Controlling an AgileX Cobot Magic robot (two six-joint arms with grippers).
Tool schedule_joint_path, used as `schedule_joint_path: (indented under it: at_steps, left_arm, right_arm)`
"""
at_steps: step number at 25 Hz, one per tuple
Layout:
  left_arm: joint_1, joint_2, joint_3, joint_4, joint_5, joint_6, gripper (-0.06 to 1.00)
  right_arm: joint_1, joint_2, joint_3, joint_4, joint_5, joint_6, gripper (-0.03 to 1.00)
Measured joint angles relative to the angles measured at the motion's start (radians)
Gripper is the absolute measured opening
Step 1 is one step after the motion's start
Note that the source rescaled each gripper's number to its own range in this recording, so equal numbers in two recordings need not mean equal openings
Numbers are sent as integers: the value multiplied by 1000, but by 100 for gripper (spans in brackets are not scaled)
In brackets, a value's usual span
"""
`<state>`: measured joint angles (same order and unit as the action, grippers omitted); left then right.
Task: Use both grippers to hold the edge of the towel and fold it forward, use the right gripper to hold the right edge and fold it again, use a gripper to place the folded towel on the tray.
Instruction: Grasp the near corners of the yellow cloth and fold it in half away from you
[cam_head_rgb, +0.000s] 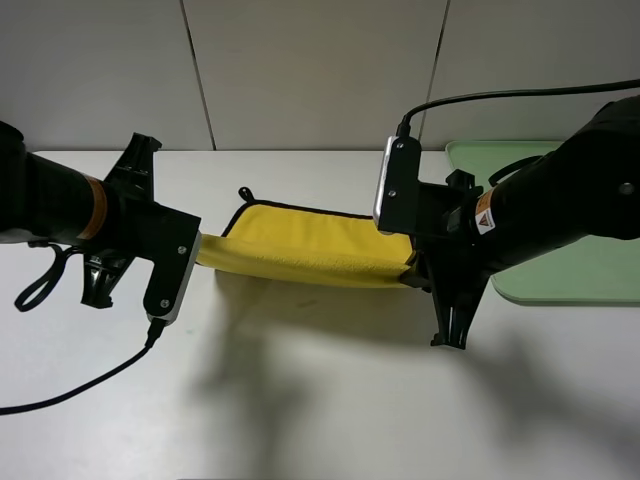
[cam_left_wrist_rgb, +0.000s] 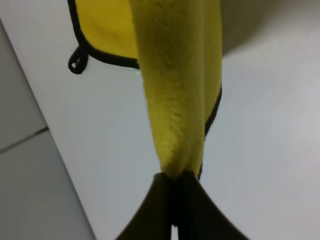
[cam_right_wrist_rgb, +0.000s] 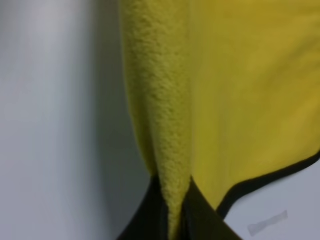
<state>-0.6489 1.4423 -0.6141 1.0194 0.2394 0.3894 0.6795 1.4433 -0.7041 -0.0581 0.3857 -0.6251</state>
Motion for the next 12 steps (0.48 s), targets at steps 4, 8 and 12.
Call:
schedule_joint_path:
  at_steps: [4,8,12]
  left_arm:
    - [-2,-2,0,-59,7,0,0]
    - [-2,-2,-3,-68,12,0,0]
    - [-2,-1,-61,-72,41,-16,0]
  right_arm:
    - [0,-38,0,8,19,3,0]
    - [0,-41,0,11,20,3,0]
    - [0,-41,0,10,-6,3,0]
